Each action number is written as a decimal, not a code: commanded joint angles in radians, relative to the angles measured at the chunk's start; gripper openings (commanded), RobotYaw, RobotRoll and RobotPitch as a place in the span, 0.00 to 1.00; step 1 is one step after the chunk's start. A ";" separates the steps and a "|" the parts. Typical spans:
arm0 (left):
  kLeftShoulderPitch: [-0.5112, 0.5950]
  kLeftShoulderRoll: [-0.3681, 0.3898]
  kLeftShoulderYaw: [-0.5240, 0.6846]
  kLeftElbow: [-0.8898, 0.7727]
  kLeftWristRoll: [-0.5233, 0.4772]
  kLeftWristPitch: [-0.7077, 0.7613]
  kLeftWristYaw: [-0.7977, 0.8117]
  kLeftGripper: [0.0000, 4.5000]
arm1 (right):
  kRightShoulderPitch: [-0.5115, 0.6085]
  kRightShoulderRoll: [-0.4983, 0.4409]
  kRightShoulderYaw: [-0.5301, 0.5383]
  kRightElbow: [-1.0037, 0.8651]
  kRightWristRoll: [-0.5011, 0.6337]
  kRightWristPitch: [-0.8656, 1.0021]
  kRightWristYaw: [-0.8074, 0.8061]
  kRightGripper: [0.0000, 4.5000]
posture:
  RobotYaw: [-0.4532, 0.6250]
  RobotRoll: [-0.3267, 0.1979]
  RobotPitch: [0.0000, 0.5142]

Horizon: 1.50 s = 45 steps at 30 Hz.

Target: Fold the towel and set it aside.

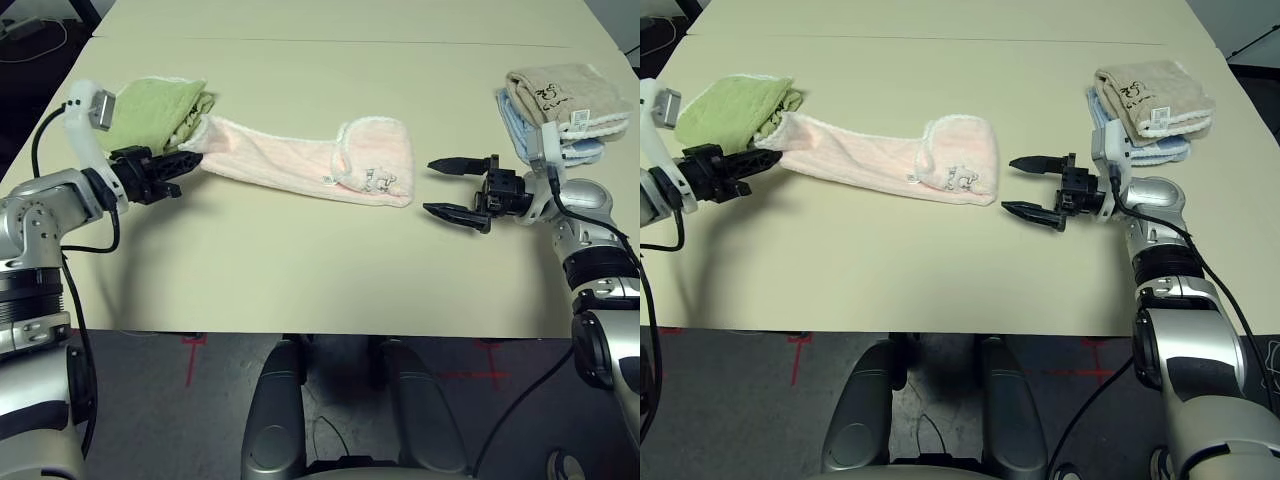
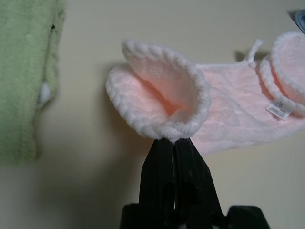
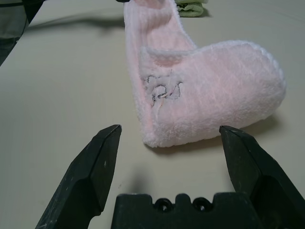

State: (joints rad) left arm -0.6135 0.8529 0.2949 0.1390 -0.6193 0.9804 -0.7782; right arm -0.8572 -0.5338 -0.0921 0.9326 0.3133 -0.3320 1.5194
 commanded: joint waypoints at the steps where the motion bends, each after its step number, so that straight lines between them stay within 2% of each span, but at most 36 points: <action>1: 0.040 0.000 0.005 -0.113 -0.056 0.059 -0.020 0.01 | -0.004 -0.006 -0.005 0.017 -0.013 -0.016 -0.001 1.00 | 0.50 0.62 0.52; 4: 0.029 -0.009 -0.002 -0.159 -0.086 0.083 -0.021 0.01 | -0.009 -0.006 -0.004 0.023 -0.014 -0.018 -0.001 1.00 | 0.50 0.62 0.52; 7: -0.031 -0.040 -0.030 -0.171 -0.098 0.083 -0.012 0.01 | -0.014 -0.003 -0.007 0.030 -0.014 -0.014 -0.004 1.00 | 0.50 0.62 0.51; 15: -0.178 -0.087 -0.133 -0.138 -0.078 0.050 -0.046 0.01 | -0.025 -0.003 -0.012 0.040 -0.010 -0.006 -0.005 1.00 | 0.50 0.62 0.50; 25: -0.336 -0.181 -0.261 -0.113 -0.082 0.051 -0.124 0.01 | -0.028 -0.002 -0.010 0.046 -0.013 -0.010 -0.010 1.00 | 0.49 0.62 0.50; 30: -0.374 -0.236 -0.320 -0.023 -0.010 -0.029 -0.132 0.01 | -0.030 0.000 -0.010 0.045 -0.013 -0.010 -0.012 1.00 | 0.49 0.62 0.50; 34: -0.401 -0.306 -0.326 0.041 0.036 -0.097 -0.106 0.01 | -0.024 -0.002 -0.010 0.039 -0.012 -0.009 -0.012 1.00 | 0.48 0.62 0.51; 38: -0.417 -0.344 -0.337 0.076 0.071 -0.134 -0.106 0.01 | -0.023 -0.003 -0.010 0.038 -0.013 -0.009 -0.011 1.00 | 0.48 0.62 0.51; 45: -0.447 -0.388 -0.342 0.069 0.065 -0.114 -0.142 0.01 | -0.025 -0.003 -0.008 0.042 -0.015 -0.008 -0.012 1.00 | 0.49 0.62 0.51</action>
State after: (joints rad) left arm -1.0497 0.4702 -0.0264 0.2250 -0.5485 0.8503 -0.8961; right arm -0.8917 -0.5316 -0.0936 0.9689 0.3062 -0.3406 1.5046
